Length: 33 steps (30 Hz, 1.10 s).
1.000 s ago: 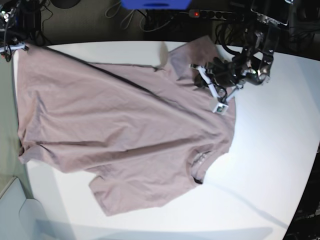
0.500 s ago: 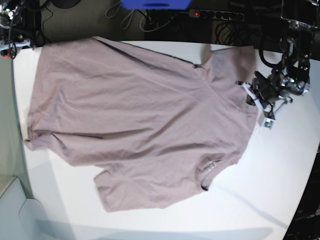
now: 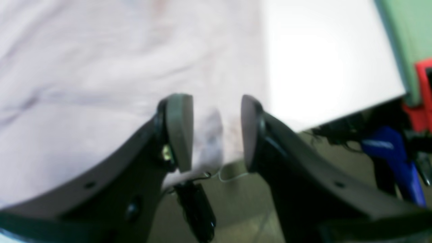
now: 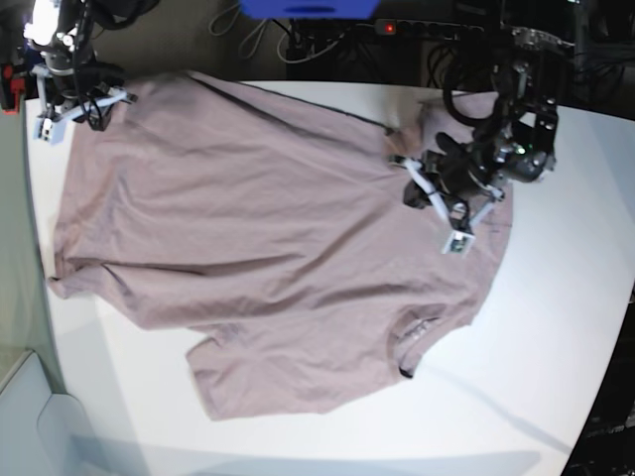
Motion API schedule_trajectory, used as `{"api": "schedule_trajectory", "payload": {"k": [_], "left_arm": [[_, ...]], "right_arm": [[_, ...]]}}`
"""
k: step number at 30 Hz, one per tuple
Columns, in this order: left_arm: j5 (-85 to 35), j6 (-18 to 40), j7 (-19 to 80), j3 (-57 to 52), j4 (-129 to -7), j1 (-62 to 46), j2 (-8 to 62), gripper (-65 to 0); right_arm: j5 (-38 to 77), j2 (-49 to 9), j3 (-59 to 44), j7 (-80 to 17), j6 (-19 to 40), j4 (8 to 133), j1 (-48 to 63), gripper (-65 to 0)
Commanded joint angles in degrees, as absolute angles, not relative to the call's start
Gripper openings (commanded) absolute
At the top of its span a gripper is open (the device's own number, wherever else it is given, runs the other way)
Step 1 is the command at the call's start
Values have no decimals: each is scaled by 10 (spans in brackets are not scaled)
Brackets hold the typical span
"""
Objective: Layout the t-shirt on the table in an organized manner, then fold the t-shirt properly
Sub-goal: 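Grasp the shirt body with the left gripper and pull it across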
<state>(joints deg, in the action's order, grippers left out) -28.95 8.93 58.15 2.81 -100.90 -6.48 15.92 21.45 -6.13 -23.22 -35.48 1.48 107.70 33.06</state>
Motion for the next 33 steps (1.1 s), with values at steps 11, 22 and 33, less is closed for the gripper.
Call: {"api": "schedule_trajectory", "payload": {"k": [11,22,33], "left_arm": [[-291,87,574,198,-989,-5,22,-648],[-226,82,569,327,-818,51,-59,-648],[-143,87,569,325,-737,82,10,-648]], "right_arm": [[211,-69,-268,-343,12,1089,335,-410],[211,-82,-388,-343,12,1087,340,-410],[211,-85,-390,-343,12,1084,340,-410]]}}
